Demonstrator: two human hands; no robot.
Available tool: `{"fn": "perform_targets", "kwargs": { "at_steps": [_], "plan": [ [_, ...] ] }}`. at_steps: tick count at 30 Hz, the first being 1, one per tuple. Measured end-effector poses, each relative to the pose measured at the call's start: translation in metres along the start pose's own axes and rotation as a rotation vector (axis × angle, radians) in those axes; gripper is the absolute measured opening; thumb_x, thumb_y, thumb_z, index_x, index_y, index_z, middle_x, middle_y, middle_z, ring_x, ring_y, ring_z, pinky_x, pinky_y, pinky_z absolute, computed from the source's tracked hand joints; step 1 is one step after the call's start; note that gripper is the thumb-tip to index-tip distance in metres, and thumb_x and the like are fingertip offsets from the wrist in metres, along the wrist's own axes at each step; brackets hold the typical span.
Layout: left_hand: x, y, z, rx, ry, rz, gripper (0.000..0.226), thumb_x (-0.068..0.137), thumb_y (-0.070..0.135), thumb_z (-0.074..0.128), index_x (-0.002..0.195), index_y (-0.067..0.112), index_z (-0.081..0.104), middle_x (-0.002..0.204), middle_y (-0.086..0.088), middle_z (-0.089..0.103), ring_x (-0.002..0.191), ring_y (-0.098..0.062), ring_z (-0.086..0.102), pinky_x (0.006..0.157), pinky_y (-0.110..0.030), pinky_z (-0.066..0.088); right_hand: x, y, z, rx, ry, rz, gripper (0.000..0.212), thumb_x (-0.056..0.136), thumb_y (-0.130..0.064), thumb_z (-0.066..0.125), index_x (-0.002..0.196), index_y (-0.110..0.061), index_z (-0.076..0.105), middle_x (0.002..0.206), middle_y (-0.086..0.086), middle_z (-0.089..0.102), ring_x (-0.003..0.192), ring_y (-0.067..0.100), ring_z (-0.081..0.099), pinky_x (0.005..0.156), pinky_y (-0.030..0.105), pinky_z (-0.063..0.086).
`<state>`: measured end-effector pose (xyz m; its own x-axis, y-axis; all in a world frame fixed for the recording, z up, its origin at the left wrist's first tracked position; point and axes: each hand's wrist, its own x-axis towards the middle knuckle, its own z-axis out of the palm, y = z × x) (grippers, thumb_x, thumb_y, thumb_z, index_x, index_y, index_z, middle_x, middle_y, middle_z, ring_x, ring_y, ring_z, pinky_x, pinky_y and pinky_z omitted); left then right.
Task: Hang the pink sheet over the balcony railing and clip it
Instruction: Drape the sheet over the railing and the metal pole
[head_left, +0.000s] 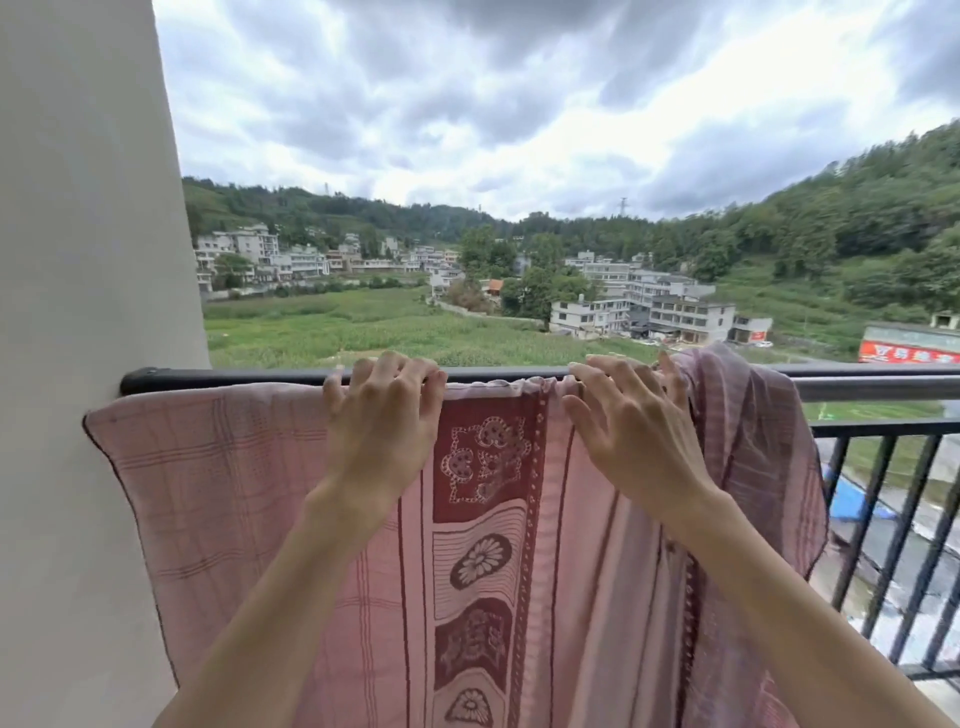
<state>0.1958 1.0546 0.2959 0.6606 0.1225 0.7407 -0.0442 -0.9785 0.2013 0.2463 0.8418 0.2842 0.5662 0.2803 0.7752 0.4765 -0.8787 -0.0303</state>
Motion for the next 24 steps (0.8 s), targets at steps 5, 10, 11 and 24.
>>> {"fn": "perform_targets", "kwargs": {
  "at_steps": [5,10,11,24],
  "plan": [
    [0.009,0.069,0.044,-0.145,-0.007,0.144,0.046,0.094,0.047,0.024,0.116,0.025,0.057,0.116,0.006,0.060,0.109,-0.015,0.053,0.104,-0.041,0.021,0.011,0.051,0.000,-0.037,-0.036,-0.024,0.051,0.092,-0.050,0.027,0.120,-0.020,0.057,0.117,-0.001,0.063,0.115,0.022,0.053,0.110,0.034,0.010],
    [0.010,0.070,0.067,-0.011,0.155,0.042,0.042,0.096,0.041,0.026,0.102,0.019,0.062,0.092,0.002,0.067,0.090,-0.022,0.059,0.089,-0.033,0.026,0.008,0.081,0.009,-0.081,0.048,-0.109,0.043,0.091,-0.049,0.033,0.105,-0.018,0.061,0.097,0.000,0.065,0.095,0.026,0.057,0.097,0.037,0.023],
    [0.011,0.070,0.065,-0.023,0.168,0.035,0.043,0.095,0.041,0.026,0.103,0.019,0.062,0.092,0.001,0.068,0.090,-0.023,0.060,0.088,-0.031,0.025,0.007,0.087,0.008,-0.073,0.069,-0.123,0.043,0.091,-0.048,0.034,0.105,-0.017,0.061,0.096,0.000,0.065,0.095,0.025,0.057,0.096,0.037,0.023],
    [0.011,0.056,0.065,0.092,0.191,0.018,0.043,0.093,0.042,0.025,0.091,0.016,0.060,0.086,-0.002,0.063,0.084,-0.025,0.056,0.087,-0.032,0.026,0.005,0.096,0.013,0.039,0.105,-0.072,0.047,0.091,-0.046,0.033,0.113,-0.014,0.059,0.115,0.003,0.062,0.115,0.026,0.053,0.109,0.037,0.017]
  ]
}}
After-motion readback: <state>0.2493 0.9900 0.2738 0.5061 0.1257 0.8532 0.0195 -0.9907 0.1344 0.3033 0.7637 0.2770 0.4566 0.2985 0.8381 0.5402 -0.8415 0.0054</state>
